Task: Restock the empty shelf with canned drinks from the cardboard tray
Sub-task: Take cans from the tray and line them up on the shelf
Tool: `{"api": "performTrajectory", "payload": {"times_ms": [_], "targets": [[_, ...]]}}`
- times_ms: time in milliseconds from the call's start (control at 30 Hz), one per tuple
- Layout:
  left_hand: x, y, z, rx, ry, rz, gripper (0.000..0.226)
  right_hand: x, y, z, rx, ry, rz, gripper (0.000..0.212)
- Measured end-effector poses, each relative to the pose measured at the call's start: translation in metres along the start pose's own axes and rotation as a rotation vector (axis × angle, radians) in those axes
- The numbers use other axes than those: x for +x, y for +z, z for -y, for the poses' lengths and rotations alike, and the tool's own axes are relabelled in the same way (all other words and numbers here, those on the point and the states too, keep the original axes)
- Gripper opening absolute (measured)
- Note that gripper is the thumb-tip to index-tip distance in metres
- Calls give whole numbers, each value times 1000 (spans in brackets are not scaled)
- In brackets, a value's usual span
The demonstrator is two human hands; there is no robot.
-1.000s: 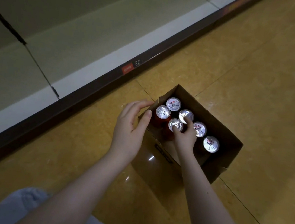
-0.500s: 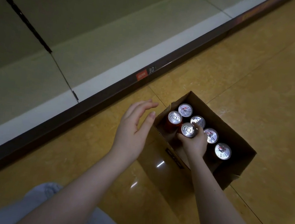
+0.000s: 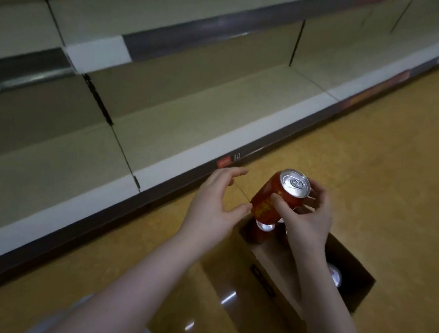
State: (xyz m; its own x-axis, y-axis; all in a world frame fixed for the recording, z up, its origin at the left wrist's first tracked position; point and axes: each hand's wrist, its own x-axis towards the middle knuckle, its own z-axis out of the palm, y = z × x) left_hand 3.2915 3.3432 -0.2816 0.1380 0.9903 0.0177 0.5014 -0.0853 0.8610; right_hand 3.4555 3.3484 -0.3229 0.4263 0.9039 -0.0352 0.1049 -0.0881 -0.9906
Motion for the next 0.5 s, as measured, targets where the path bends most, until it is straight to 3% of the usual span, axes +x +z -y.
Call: {"api": "performTrajectory", "payload": {"times_ms": [267, 500], "targets": [[3, -39, -13, -120, -4, -101, 74, -20, 51, 70, 56, -211, 194, 71], [-12, -101, -21, -174, 35, -384, 62, -44, 105, 122, 158, -325, 399, 68]]}}
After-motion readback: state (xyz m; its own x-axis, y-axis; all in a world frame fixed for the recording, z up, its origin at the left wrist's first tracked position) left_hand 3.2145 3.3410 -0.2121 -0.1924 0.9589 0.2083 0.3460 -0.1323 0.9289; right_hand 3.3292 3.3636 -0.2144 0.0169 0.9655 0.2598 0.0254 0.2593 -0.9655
